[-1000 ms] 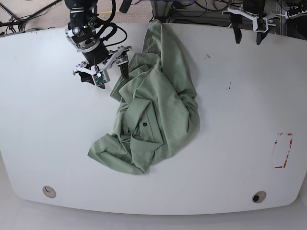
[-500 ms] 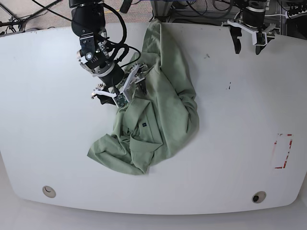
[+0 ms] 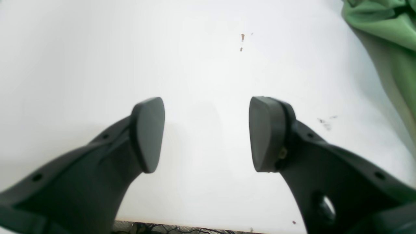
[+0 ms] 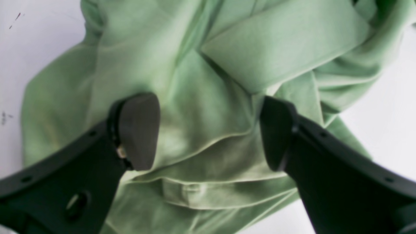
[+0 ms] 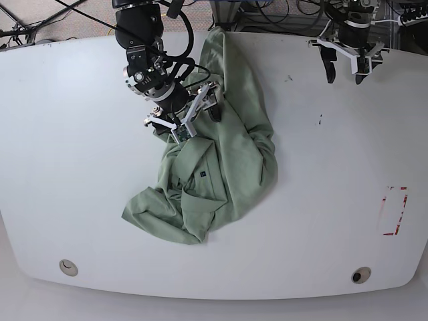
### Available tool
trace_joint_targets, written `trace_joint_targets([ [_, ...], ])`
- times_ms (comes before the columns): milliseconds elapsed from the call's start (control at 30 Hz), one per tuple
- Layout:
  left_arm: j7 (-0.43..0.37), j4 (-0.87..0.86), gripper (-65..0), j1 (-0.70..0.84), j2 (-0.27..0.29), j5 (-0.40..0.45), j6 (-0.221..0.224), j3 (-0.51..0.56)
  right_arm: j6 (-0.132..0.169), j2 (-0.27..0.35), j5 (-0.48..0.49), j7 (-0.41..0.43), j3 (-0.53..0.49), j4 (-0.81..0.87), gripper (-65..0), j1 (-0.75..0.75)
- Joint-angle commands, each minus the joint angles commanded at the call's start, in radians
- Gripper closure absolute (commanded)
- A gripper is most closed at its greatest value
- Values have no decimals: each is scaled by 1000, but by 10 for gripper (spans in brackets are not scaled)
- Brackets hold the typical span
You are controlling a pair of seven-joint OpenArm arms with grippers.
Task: Fold the T-shirt properly
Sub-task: 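Lower the right gripper onto the crumpled green shirt and pinch fabric, then lift the shirt with the right gripper, shaking it out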
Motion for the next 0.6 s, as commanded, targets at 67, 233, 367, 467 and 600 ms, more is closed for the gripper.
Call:
trace_joint_targets([
  [67, 0, 0, -378, 2, -3, 0, 0, 0, 0, -3, 0, 2, 0, -9, -457, 0],
  [233, 0, 0, -378, 3, -25, 0, 0, 0, 0, -15, 0, 9, 0, -38, -360, 18],
  [367, 0, 0, -378, 6, -25, 0, 0, -2, 0, -17, 0, 17, 0, -31, -268, 21],
  [467, 0, -2, -378, 6, -25, 0, 0, -2, 0, -26, 0, 17, 0, -29, -250, 38],
  [600, 0, -2, -378, 6, -21, 0, 0, -2, 0, -28, 0, 17, 0, -32, -246, 54],
])
